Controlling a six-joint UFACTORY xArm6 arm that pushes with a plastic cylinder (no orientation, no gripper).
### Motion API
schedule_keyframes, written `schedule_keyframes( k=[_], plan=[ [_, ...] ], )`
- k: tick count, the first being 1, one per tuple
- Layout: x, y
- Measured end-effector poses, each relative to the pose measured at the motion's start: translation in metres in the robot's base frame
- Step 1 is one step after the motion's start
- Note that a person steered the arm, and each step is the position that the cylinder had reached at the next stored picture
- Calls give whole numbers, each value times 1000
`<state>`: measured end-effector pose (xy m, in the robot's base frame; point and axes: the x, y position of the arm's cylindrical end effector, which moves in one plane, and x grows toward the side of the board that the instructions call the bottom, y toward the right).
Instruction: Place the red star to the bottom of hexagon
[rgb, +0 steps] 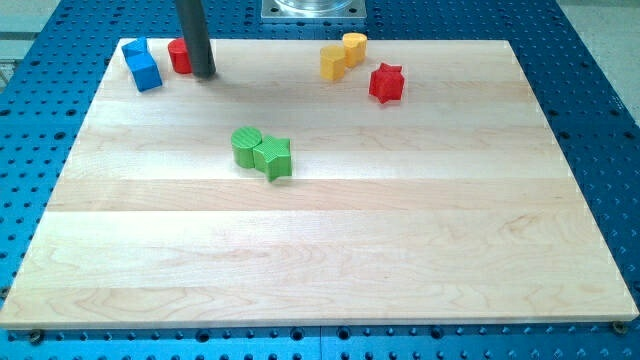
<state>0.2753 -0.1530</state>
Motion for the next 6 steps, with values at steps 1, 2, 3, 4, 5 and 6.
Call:
schedule_keyframes(
  k=[1, 2, 3, 4, 5, 6],
  plan=[
    [23, 58],
    [72, 148],
    [78, 254],
    [64, 324],
    [26, 307],
    [27, 258]
  ],
)
